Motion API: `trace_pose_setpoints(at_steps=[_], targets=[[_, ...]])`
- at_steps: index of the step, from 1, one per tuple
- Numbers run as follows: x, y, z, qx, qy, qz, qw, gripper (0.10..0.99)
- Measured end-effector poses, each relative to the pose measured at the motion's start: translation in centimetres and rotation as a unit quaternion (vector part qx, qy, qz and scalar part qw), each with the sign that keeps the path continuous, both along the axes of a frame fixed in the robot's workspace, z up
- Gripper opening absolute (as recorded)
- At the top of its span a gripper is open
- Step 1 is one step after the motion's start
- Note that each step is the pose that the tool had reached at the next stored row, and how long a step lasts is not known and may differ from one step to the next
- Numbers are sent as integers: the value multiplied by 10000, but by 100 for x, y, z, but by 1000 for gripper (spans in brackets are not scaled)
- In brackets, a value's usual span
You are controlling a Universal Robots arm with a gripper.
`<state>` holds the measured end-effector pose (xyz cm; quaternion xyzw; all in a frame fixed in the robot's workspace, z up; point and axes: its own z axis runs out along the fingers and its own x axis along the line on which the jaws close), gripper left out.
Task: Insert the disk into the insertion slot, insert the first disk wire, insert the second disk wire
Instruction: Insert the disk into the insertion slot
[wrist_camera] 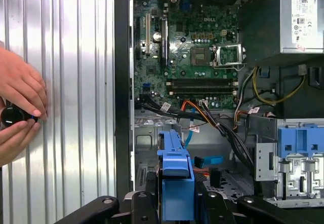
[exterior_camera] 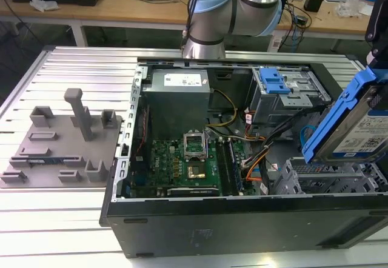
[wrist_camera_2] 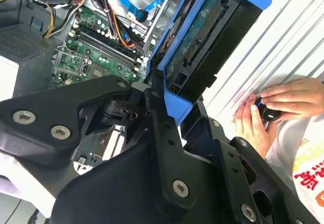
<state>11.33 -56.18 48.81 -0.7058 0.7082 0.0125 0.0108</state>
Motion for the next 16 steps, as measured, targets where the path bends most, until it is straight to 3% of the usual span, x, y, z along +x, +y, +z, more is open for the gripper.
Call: trace_pose_setpoints(at_steps=[10, 16], targets=[[-13, 16, -29, -36, 2, 154, 9999, 365], [-26, 65, -47, -62, 3, 161, 9999, 365]])
